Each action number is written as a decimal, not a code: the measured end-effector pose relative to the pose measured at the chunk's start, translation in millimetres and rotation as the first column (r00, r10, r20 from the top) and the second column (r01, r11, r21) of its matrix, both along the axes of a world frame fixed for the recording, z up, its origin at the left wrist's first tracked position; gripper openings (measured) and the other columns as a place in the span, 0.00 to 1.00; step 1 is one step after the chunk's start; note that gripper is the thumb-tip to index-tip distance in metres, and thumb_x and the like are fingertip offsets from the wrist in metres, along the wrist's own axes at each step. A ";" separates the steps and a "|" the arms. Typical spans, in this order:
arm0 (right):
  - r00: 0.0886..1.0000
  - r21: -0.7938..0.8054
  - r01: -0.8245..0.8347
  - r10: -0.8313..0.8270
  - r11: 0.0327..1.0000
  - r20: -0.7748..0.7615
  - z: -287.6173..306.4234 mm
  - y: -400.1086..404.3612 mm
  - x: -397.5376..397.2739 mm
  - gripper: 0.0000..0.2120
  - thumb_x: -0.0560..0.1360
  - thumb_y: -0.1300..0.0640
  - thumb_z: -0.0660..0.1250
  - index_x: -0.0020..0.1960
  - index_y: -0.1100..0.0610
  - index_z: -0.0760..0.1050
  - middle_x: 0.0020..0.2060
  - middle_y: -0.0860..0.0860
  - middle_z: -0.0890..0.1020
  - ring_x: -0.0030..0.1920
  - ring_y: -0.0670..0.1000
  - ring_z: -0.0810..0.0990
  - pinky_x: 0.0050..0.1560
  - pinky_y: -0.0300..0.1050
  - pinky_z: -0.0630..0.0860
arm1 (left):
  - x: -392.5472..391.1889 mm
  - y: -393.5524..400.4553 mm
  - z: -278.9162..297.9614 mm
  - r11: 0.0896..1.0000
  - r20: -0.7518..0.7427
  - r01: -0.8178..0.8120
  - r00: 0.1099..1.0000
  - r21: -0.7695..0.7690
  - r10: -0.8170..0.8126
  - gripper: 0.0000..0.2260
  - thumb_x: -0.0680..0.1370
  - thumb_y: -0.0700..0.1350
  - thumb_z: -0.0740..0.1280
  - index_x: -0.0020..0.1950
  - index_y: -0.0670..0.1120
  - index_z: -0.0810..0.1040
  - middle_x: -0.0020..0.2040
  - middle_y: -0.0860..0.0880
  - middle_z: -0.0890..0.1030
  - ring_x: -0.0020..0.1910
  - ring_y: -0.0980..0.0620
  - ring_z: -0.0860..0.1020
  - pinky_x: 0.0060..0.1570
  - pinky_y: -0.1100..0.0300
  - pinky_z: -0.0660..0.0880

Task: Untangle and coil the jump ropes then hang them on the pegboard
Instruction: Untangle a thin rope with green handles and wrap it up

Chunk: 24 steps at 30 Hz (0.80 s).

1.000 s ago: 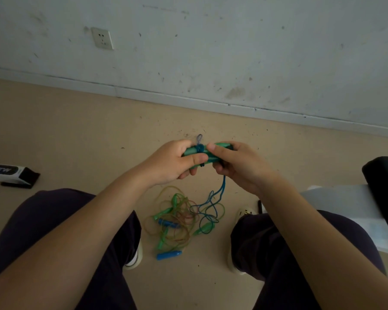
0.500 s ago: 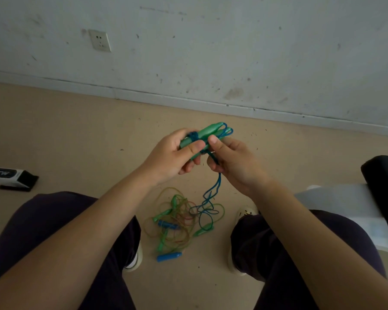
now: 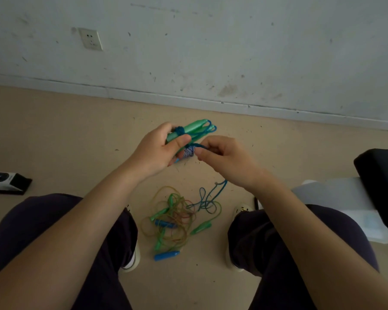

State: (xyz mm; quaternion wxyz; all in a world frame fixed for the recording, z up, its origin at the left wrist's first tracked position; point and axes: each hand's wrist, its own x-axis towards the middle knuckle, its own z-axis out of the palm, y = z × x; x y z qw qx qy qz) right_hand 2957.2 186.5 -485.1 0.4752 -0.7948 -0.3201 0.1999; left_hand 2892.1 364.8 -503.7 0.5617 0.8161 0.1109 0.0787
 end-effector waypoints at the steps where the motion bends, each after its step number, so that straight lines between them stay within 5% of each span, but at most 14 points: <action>1: 0.998 -0.027 -0.021 0.022 0.999 0.051 0.8 -1.3 0.5 0.10 0.80 0.58 0.66 0.42 0.62 0.77 0.24 0.42 0.68 0.26 0.42 0.65 0.29 0.34 0.63 | -1.0 0.2 -0.6 1.000 -0.026 0.027 0.999 0.014 -0.026 0.07 0.82 0.46 0.65 0.58 0.44 0.75 0.36 0.46 0.79 0.22 0.60 0.71 0.25 0.67 0.66; 5: 0.954 -0.087 -0.053 0.076 0.995 0.290 5.0 -5.5 3.4 0.06 0.78 0.59 0.67 0.45 0.59 0.81 0.32 0.46 0.75 0.32 0.42 0.72 0.35 0.35 0.68 | -5.1 2.9 0.7 0.991 -0.092 0.130 0.988 0.022 -0.127 0.03 0.81 0.46 0.68 0.54 0.49 0.79 0.34 0.46 0.80 0.22 0.58 0.70 0.23 0.67 0.66; 9: 0.907 -0.028 0.003 0.009 1.000 0.421 8.2 -12.3 11.5 0.03 0.75 0.60 0.71 0.47 0.57 0.84 0.39 0.52 0.80 0.41 0.50 0.78 0.45 0.49 0.75 | -7.5 1.5 4.0 0.956 -0.173 0.257 0.944 -0.143 -0.280 0.02 0.80 0.47 0.70 0.49 0.55 0.81 0.34 0.46 0.81 0.23 0.55 0.70 0.21 0.64 0.64; 19: 0.981 0.016 0.023 -0.025 1.000 0.191 2.6 -7.4 7.4 0.02 0.75 0.61 0.72 0.47 0.56 0.81 0.42 0.49 0.80 0.41 0.43 0.76 0.45 0.34 0.70 | -8.2 -3.3 3.1 0.904 -0.208 0.398 0.882 -0.154 -0.423 0.10 0.80 0.44 0.69 0.59 0.55 0.76 0.39 0.51 0.80 0.31 0.53 0.75 0.25 0.62 0.69; 22: 0.989 0.027 0.013 -0.017 1.000 0.144 0.5 -4.4 7.3 0.03 0.76 0.60 0.71 0.46 0.54 0.80 0.39 0.44 0.80 0.38 0.38 0.76 0.42 0.31 0.71 | -9.0 -10.6 -0.6 0.942 -0.197 0.320 0.922 -0.101 -0.335 0.13 0.74 0.49 0.76 0.56 0.55 0.77 0.33 0.58 0.79 0.28 0.59 0.74 0.26 0.67 0.68; 24: 0.990 0.038 0.021 -0.026 0.999 0.137 -1.6 -2.6 7.7 0.03 0.76 0.60 0.71 0.45 0.53 0.80 0.37 0.43 0.80 0.37 0.37 0.75 0.40 0.30 0.71 | -7.5 -14.1 -3.9 0.970 -0.145 0.241 0.961 0.031 -0.235 0.15 0.71 0.49 0.79 0.54 0.53 0.79 0.38 0.58 0.80 0.32 0.65 0.76 0.31 0.72 0.69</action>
